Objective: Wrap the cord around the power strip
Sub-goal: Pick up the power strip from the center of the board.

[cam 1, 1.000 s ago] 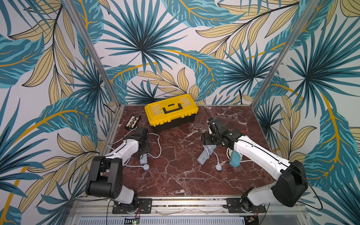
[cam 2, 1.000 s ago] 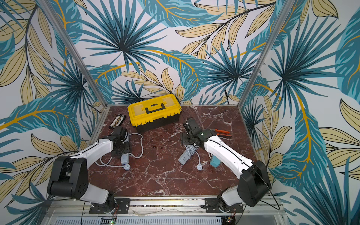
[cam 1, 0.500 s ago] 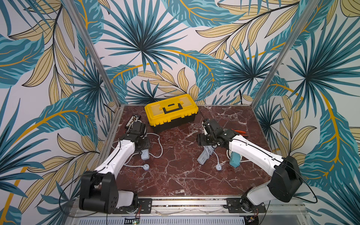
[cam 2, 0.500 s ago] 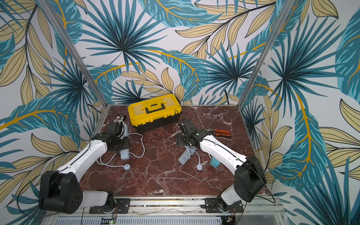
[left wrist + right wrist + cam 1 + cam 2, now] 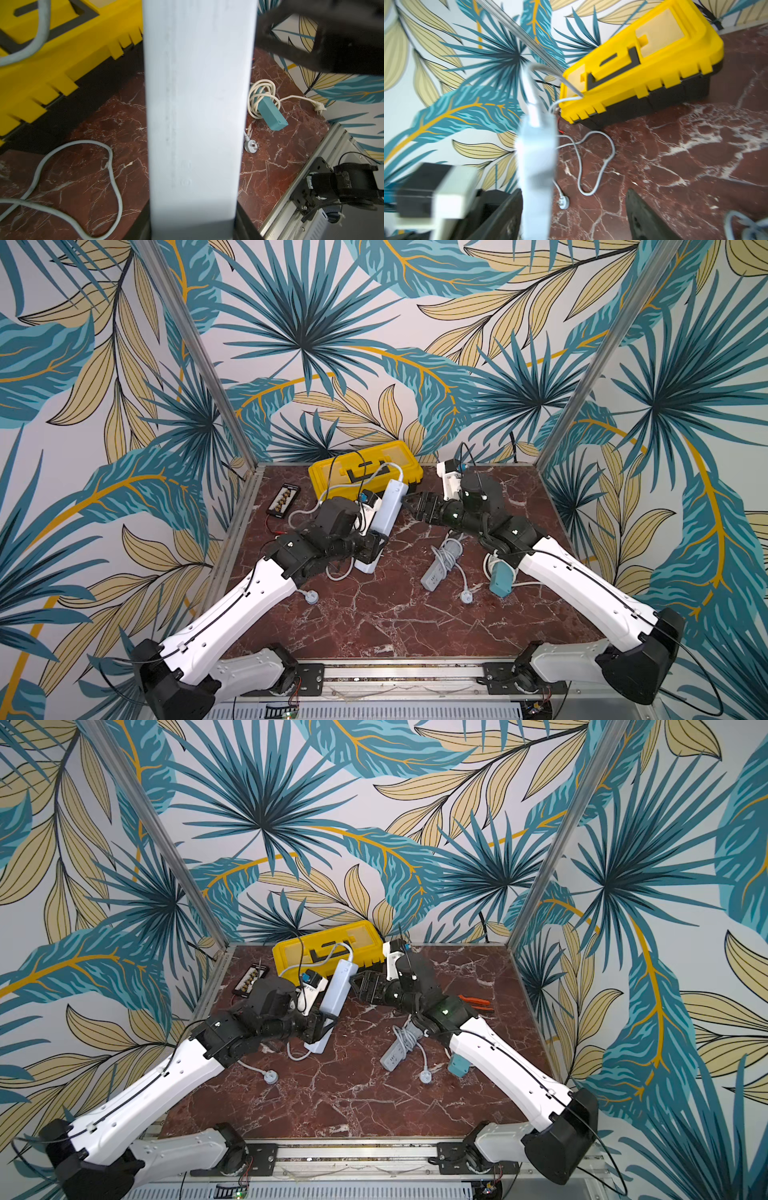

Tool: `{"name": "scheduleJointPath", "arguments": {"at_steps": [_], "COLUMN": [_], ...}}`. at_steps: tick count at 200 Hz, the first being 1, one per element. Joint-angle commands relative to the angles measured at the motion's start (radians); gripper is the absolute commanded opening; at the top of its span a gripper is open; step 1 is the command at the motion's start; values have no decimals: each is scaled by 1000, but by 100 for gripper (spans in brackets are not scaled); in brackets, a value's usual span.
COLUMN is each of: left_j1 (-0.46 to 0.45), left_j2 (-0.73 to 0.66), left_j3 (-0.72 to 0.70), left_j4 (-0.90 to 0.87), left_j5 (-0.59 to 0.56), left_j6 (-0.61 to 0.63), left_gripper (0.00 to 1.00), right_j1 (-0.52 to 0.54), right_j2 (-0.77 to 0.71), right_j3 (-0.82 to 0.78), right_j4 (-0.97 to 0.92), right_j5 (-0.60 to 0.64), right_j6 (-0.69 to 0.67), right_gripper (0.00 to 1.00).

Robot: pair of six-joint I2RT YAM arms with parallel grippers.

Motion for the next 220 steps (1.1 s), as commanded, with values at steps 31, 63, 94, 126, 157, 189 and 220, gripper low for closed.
{"name": "scheduleJointPath", "arguments": {"at_steps": [31,63,94,126,157,189,220], "left_j1": [-40,-86,-109,-109,-110,-40,194], "left_j2": [24,34,44,36,46,-11,-47], "left_j3": [45,60,71,82,101,84,32], "left_j4": [72,72,71,72,72,72,110], "left_j5": [-62,-128,-190,-215,-189,-31,453], "left_j6": [49,94,113,135,128,45,-112], "left_gripper": [10,10,10,10,17,63,68], "right_j1": [25,31,38,38,36,24,17], "right_j2": [32,114,151,122,113,53,6], "right_j3": [39,86,93,69,46,29,11], "right_j4": [-16,-33,-31,-18,49,193,339], "right_j5": [97,87,101,128,111,108,-36], "right_j6": [63,89,104,72,58,-15,-78], "right_gripper": [75,66,60,48,34,27,21]}}
